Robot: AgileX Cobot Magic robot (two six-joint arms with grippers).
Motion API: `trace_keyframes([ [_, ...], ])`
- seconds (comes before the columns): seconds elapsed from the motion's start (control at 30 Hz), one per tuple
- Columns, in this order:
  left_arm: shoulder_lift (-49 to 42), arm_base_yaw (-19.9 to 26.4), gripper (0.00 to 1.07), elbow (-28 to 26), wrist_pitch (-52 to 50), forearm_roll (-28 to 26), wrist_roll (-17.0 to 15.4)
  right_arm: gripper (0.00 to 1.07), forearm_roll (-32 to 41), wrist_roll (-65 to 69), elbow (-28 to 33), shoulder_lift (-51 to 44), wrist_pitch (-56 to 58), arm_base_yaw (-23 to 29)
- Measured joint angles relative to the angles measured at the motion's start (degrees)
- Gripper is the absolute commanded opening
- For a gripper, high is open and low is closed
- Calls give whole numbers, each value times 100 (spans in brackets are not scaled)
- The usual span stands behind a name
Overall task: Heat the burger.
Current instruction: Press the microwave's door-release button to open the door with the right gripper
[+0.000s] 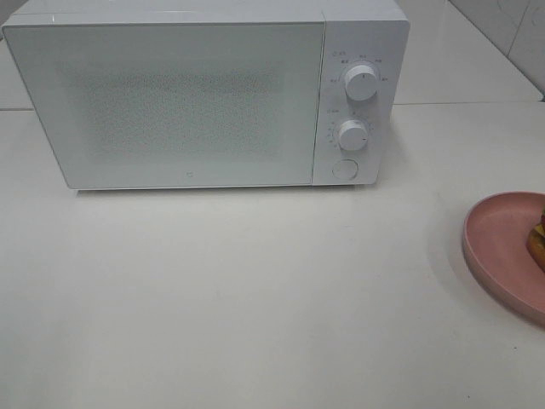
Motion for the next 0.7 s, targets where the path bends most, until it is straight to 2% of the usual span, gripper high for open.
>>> trace_keyframes([
  [0.7, 0, 0, 100, 0, 0, 0, 0, 76, 0, 0, -23, 0, 0, 0],
])
